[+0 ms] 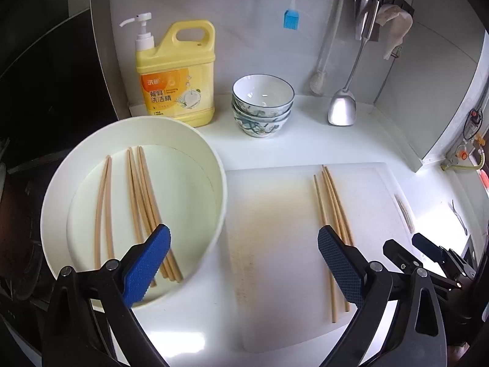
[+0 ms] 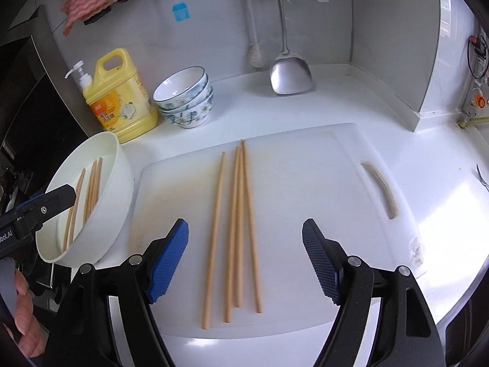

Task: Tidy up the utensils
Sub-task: 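Move both open tools back over the cutting board chopsticks, then lower both open tools over separate chopsticks on the cutting board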

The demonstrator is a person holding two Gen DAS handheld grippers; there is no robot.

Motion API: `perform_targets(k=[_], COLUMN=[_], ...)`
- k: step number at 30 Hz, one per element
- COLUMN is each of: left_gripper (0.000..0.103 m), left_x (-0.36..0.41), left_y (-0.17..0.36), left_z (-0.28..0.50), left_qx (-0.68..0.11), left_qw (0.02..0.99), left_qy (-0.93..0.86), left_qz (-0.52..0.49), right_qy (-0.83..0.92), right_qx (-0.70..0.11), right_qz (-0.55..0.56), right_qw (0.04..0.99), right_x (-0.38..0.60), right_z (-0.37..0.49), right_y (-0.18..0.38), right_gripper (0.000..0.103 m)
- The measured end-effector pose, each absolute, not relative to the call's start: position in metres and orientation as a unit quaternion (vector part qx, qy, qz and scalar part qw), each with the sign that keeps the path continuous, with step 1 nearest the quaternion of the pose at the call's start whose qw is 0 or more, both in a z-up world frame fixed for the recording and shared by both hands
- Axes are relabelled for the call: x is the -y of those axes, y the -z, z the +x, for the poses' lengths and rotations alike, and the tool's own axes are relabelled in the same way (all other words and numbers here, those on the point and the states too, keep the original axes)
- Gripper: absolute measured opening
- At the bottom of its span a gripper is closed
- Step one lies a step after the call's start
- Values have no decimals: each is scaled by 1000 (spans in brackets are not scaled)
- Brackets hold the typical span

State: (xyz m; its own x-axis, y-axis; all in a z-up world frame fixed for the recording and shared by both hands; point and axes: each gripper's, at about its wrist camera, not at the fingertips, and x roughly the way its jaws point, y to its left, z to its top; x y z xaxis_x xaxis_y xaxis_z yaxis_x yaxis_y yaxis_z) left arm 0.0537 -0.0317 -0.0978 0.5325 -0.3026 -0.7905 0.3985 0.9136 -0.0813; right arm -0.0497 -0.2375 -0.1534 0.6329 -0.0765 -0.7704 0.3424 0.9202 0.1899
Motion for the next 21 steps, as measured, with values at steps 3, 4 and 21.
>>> perform_targets(k=[3,4,21], left_gripper=[95,95,95], left_x=[53,59,92], left_y=[105,108,159], left_z=[39,33,28], left_qx=[-456,-460,-428], left_qw=[869,869,892], left_qy=[187,179,143], left_qz=[40,38,41], right_qy=[106,100,67], right_qx=[-409,-408,-389], right_qz=[165,165,162], right_qw=[891,892,905], right_x=[266,274,287], right_z=[-64,-67,-34], right_y=[156,158,207], right_gripper=[74,74,73])
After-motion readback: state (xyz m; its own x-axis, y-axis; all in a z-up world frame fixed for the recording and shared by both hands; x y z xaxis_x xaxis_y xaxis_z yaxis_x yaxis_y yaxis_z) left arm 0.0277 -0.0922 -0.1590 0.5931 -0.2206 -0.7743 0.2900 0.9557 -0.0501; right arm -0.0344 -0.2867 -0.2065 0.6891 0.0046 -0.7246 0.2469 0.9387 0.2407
